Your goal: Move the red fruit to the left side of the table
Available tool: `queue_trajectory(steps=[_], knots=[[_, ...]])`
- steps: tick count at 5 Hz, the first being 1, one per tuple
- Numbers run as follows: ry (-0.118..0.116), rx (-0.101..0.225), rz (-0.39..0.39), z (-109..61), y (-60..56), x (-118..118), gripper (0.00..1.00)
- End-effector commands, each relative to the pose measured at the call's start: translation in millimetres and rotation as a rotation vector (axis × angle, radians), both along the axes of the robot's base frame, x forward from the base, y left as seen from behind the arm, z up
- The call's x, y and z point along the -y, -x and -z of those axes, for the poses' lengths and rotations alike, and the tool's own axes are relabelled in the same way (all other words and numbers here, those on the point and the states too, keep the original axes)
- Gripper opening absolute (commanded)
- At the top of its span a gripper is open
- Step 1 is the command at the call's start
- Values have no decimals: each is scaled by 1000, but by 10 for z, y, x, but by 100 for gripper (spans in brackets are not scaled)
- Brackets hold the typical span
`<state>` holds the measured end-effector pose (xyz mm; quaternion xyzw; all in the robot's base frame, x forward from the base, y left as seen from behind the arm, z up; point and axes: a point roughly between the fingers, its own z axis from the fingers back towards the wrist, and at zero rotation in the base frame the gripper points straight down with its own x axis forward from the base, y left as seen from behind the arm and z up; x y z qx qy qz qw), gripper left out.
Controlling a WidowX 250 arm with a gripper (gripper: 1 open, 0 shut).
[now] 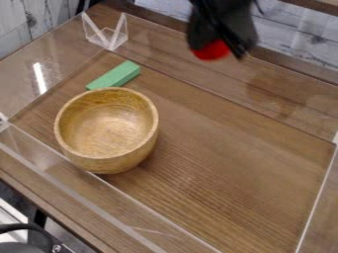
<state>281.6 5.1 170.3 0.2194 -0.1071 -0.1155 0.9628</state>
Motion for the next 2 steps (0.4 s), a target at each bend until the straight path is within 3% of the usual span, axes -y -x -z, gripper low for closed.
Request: queue_trajectory(steps=[1,2], knots=[[-29,18,-155,-166,17,-355,0],[-32,10,-137,-100,107,-449,0]])
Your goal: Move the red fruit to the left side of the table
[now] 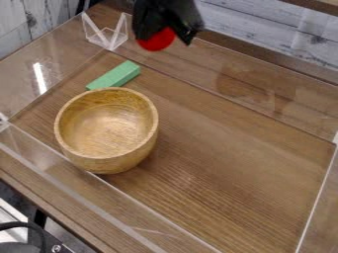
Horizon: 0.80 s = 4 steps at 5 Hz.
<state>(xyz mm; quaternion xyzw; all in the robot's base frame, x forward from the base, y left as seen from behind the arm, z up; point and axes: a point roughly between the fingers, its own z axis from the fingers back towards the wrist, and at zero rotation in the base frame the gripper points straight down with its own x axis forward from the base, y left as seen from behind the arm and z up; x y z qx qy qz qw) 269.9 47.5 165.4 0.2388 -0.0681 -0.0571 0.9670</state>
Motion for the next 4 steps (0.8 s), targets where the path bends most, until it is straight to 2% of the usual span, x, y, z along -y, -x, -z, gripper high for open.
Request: queue_trajectory(steps=[1,3,4], knots=[[-12,48,-10,-71,-26,-228,0],[-33,32,-120,-90,-117,-840,0],[-38,23,-203,-153,-234,-1024,0]])
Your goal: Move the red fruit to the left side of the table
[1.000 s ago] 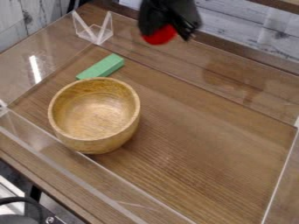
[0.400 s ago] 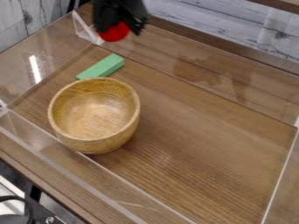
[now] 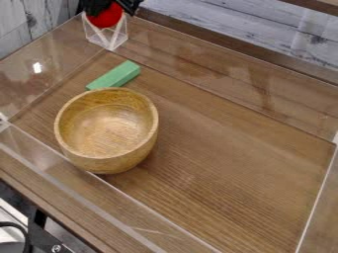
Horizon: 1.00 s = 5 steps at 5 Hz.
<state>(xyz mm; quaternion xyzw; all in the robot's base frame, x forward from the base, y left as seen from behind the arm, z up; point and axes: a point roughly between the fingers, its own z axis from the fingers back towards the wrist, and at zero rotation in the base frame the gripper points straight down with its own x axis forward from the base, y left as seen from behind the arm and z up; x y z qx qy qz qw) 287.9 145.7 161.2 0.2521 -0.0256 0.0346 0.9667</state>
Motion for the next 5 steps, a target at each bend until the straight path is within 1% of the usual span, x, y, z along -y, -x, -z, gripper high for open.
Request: queue_trajectory(steps=[1,2,3,4,5], knots=[[-26,52,-67,-255,-168,-147,0],[-36,47,-151,-252,-124,-390,0],[-47,32,-226,-198,-78,-603,0],[-60,17,-227,-76,-6,-671,0],[-68,2,-199,79,49,-673,0]])
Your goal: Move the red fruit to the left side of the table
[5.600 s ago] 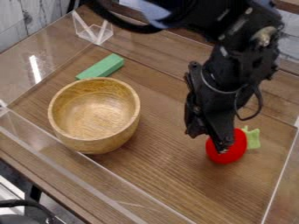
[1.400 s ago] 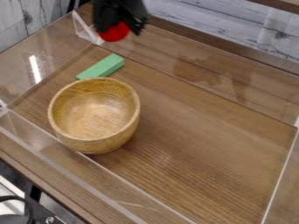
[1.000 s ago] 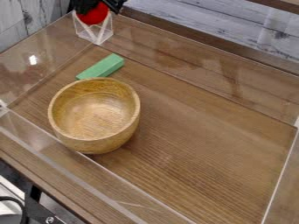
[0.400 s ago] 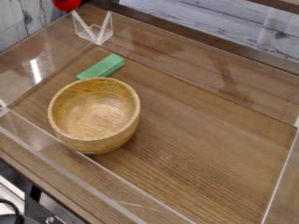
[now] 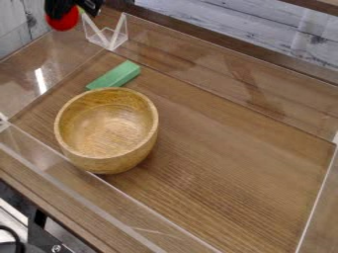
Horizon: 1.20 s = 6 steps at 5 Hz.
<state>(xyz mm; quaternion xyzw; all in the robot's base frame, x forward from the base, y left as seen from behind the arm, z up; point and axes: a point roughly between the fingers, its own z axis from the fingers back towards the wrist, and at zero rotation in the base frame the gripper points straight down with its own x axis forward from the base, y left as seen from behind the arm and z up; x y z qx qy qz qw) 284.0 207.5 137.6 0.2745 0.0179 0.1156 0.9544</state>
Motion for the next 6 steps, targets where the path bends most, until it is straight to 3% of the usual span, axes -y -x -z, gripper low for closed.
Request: queue_trajectory(steps=[1,2,4,5,6], knots=[[-20,35,-6,-111,55,106,0],[-1,41,-7,-91,29,262,0],[27,56,16,-76,-187,344,0],[32,43,-5,109,-99,84,0],[37,32,-25,291,11,-23,0]])
